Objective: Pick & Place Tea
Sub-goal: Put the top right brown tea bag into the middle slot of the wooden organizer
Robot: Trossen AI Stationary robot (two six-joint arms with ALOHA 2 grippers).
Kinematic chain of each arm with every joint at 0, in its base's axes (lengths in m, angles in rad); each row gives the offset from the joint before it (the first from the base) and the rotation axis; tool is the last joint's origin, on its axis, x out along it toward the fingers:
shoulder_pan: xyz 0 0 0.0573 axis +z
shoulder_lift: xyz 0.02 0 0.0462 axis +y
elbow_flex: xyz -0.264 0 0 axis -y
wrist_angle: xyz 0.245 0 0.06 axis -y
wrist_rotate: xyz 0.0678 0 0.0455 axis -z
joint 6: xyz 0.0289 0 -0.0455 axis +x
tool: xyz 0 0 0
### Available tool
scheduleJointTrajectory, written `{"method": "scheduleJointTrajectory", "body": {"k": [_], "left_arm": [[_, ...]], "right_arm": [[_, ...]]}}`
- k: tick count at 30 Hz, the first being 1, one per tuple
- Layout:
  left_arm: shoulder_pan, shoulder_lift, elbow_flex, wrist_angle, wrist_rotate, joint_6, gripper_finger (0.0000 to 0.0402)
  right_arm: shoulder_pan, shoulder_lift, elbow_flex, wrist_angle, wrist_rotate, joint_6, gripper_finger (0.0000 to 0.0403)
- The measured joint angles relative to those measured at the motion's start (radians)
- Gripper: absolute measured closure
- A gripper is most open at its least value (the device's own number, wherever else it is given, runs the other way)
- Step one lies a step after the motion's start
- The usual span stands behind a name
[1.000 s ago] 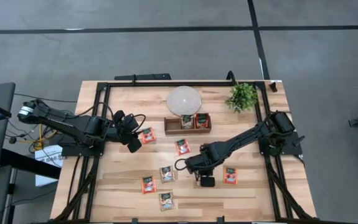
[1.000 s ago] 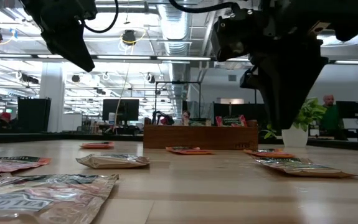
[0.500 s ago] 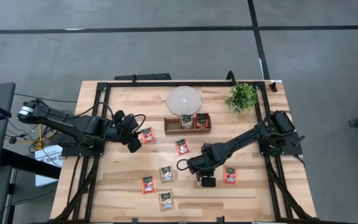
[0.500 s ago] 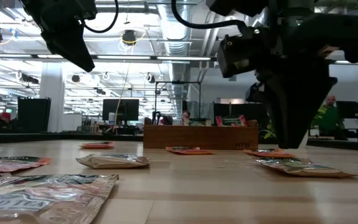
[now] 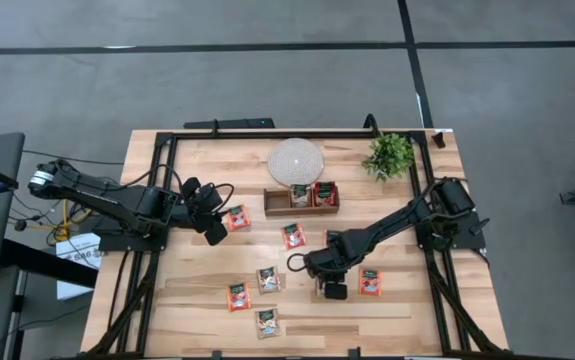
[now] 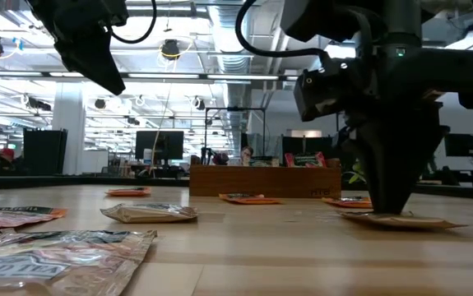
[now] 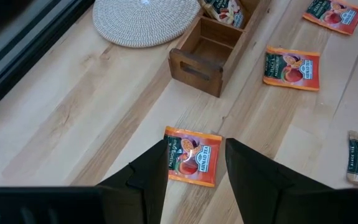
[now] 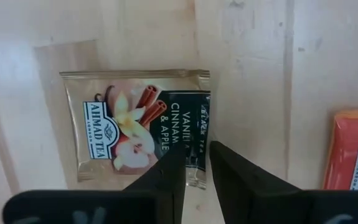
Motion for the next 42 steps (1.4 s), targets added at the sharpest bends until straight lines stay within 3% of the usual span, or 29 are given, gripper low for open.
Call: {"method": "scheduleJointTrajectory", "body": {"k": [9,28,36,42], "left_arm": [[0.000,0.000,0.000,0.001,0.000,0.000,0.0250],[0.000,0.000,0.000,0.001,0.000,0.000,0.0250],[0.000,0.000,0.000,0.001,0.000,0.000,0.0250],[0.000,0.000,0.000,0.002,0.000,-0.001,0.0250]], "right_arm": [[-0.001,-0.003,-0.027,0.006,0.001,0.035,0.0398],[-0.013,0.004,0.207,-0.282,0.043,-0.003,0.0403],[-0.043,0.003,0.414,-0.448,0.240,-0.051,0.0403],[-0.137,0.003,0.502,-0.528,0.421,-0.139,0.0403]]}}
